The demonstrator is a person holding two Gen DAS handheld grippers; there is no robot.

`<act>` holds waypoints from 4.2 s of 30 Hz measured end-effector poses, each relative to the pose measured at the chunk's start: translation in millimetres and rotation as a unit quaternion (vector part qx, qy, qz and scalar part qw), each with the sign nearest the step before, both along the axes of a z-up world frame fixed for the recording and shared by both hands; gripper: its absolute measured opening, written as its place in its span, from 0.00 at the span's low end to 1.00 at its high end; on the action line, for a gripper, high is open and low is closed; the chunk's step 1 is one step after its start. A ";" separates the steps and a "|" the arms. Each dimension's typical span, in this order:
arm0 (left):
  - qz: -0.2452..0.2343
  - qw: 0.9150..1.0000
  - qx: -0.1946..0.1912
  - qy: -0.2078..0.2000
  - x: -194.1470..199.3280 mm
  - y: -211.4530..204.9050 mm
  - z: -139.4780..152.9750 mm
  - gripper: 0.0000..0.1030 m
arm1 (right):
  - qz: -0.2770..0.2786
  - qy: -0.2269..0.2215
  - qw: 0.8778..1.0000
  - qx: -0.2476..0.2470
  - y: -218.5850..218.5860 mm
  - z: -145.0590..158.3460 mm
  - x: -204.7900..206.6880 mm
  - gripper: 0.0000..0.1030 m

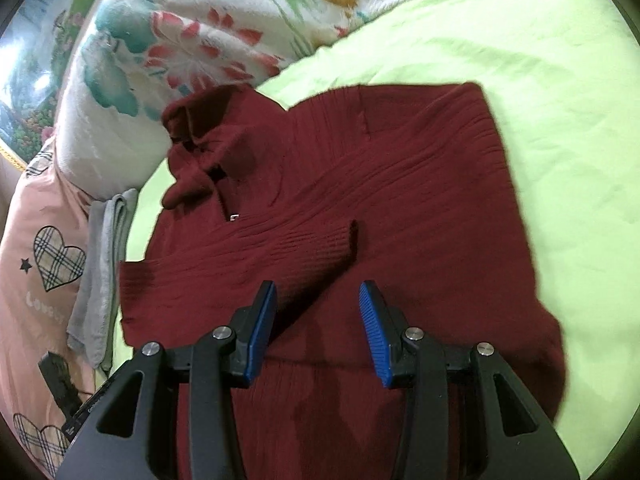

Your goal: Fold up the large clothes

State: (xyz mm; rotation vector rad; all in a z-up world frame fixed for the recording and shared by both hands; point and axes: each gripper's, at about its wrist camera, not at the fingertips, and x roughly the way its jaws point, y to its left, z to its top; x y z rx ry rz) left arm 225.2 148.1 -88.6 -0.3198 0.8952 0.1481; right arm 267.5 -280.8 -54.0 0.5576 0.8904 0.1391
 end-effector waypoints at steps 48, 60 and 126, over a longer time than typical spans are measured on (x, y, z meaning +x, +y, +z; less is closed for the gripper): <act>0.071 0.997 -0.028 0.008 57.4 31.0 -16.1 0.56 | -0.120 -0.021 0.991 -0.056 -47.7 35.2 -35.7 0.02; -0.044 0.996 -0.065 -0.046 67.9 -18.1 20.5 0.55 | -0.013 0.016 0.998 -0.057 -7.9 5.4 6.2 0.05; -0.220 0.971 0.093 -0.010 397.2 -120.6 64.7 0.72 | 0.166 -0.176 0.956 -0.168 57.7 106.3 180.5 0.06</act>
